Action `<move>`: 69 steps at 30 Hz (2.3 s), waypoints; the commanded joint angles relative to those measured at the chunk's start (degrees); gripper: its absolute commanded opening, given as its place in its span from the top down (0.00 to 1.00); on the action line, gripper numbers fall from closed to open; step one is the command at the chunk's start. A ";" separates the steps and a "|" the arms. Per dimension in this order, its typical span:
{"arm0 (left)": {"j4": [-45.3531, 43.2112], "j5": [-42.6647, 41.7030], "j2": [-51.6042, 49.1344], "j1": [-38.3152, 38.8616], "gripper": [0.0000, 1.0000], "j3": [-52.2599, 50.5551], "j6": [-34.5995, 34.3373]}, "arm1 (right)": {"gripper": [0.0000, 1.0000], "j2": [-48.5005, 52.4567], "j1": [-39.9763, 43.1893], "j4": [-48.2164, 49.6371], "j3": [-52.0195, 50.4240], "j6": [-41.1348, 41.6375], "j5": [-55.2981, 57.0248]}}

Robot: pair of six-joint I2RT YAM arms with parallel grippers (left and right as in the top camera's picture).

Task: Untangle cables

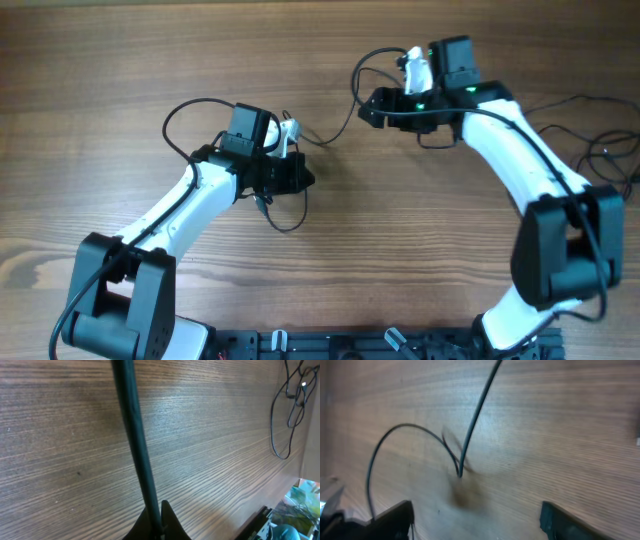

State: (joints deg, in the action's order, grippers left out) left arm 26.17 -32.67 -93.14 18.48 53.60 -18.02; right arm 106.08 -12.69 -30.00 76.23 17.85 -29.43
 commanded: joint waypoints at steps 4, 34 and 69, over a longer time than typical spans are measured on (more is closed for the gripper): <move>0.48 0.83 0.02 0.11 0.96 0.02 1.29 | 0.41 11.28 -3.23 16.13 -0.22 18.40 -3.96; -31.52 -6.34 0.20 -3.61 0.96 0.04 -41.20 | 0.87 3.58 -9.01 -2.64 -0.22 -17.64 -29.40; -22.58 -5.84 0.20 -6.36 0.53 0.04 -29.86 | 0.96 3.54 -8.98 -3.67 -0.22 -14.60 -14.12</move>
State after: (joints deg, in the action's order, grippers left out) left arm 0.47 -38.09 -93.12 13.37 53.36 -56.16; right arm 110.34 -21.61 -32.67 76.05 1.45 -50.09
